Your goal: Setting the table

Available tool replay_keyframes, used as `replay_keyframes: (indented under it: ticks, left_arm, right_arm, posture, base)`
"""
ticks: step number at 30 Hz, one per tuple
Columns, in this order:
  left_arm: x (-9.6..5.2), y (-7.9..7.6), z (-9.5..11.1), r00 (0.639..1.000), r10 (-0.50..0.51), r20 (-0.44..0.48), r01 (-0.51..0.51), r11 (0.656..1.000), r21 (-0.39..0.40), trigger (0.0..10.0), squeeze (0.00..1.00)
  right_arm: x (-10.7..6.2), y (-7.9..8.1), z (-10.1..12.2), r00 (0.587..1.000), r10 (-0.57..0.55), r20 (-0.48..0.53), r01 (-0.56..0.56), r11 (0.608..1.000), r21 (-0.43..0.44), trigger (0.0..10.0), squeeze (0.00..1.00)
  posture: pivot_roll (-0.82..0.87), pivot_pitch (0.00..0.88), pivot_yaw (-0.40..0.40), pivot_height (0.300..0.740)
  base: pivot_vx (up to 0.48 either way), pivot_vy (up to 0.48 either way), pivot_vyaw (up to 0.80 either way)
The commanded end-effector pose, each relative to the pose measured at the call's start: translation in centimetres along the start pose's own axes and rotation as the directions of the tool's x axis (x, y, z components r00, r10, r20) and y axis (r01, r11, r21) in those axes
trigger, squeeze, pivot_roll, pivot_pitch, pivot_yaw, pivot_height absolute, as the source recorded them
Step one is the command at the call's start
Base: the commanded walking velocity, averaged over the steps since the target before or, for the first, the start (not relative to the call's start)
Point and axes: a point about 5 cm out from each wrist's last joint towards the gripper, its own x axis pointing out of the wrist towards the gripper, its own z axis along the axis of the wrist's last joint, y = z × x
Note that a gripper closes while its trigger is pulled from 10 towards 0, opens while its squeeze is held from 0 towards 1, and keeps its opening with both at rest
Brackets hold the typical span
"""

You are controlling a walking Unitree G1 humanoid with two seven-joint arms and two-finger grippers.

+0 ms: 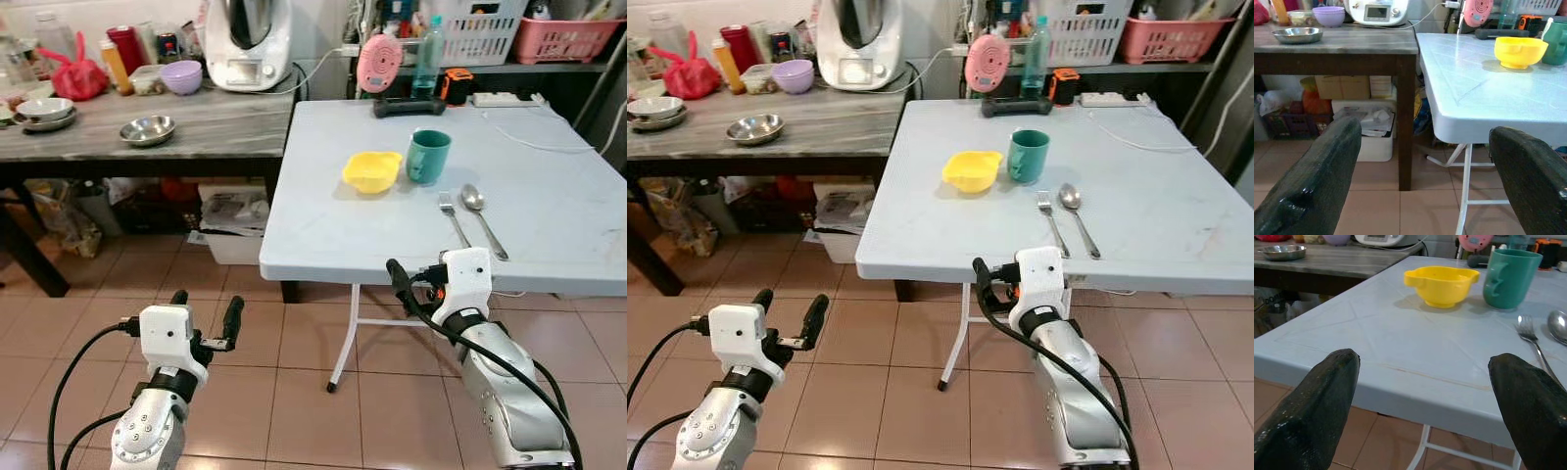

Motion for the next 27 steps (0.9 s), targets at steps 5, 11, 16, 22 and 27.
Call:
replay_keyframes:
  ticks: [5, 11, 16, 22, 27]
  left_arm:
    - [0.03, 0.22, 0.77, 0.999, -0.021, 0.034, 0.021, 1.000, 0.008, 10.0, 0.00]
    - [-0.09, -0.01, 0.72, 0.999, -0.029, 0.034, 0.029, 1.000, 0.003, 10.0, 0.00]
    - [-0.12, -0.23, 0.61, 0.999, -0.041, 0.032, 0.042, 0.999, 0.000, 10.0, 0.00]
    - [-0.12, -0.43, 0.51, 0.998, -0.053, 0.028, 0.054, 0.999, -0.005, 10.0, 0.00]
    - [-0.10, -0.58, 0.47, 0.998, -0.061, 0.028, 0.061, 0.998, -0.009, 10.0, 0.00]
  right_arm:
    - [0.38, 0.57, 0.47, 0.999, 0.027, 0.020, -0.027, 1.000, -0.012, 10.0, 0.00]
    - [0.35, 0.56, 0.44, 0.999, 0.031, 0.019, -0.031, 0.999, -0.018, 10.0, 0.00]
    - [0.25, 0.54, 0.39, 0.999, 0.031, 0.017, -0.031, 0.999, -0.025, 10.0, 0.00]
    - [0.19, 0.54, 0.35, 0.999, 0.029, 0.016, -0.028, 0.999, -0.023, 10.0, 0.00]
    - [0.16, 0.58, 0.31, 0.999, 0.029, 0.012, -0.029, 0.999, -0.020, 10.0, 0.00]
  posture:
    - [-0.09, 0.004, 0.048, 0.740]
    - [-0.09, 0.008, 0.046, 0.740]
    - [-0.10, 0.009, 0.047, 0.740]
    - [-0.10, 0.011, 0.048, 0.740]
    - [-0.10, 0.014, 0.047, 0.740]
  base:
    - [0.170, 0.000, 0.00]
    - [0.355, 0.000, 0.00]
    - [0.378, 0.000, 0.00]
    - [0.407, 0.000, 0.00]
    - [0.412, 0.000, -0.16]
